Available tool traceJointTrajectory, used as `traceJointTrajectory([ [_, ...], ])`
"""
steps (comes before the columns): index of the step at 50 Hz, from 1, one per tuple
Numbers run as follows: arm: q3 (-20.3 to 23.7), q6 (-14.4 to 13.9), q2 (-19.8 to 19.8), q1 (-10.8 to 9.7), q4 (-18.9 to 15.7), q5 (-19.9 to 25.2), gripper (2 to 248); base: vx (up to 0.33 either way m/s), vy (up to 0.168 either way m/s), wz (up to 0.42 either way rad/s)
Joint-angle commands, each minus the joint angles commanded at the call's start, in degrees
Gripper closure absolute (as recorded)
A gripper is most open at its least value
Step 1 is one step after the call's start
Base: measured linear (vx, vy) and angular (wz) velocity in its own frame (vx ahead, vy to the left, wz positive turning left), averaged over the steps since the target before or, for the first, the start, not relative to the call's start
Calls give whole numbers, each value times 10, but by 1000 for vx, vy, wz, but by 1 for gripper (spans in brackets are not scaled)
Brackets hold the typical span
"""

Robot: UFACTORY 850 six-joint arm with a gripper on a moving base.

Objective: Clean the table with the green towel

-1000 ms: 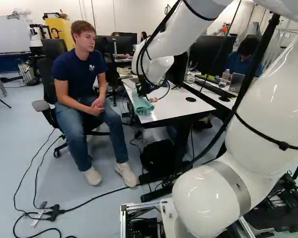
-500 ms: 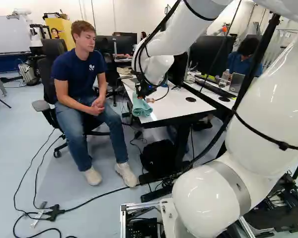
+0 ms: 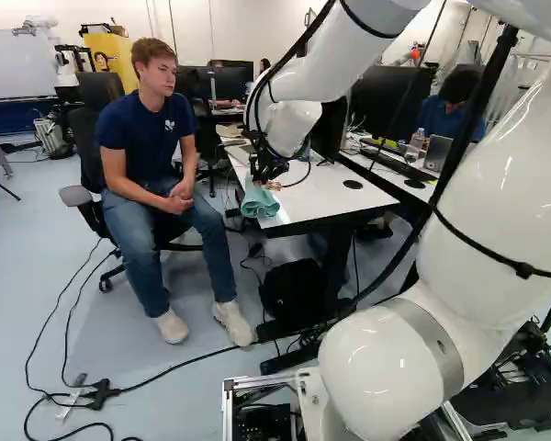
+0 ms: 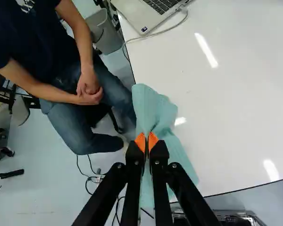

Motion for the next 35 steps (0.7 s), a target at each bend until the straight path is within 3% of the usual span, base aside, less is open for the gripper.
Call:
traceJointTrajectory([
  [16,1,0,1,-2,0,0,218,0,0,0],
  [35,7,0,7,-18,0,0,218,0,0,0],
])
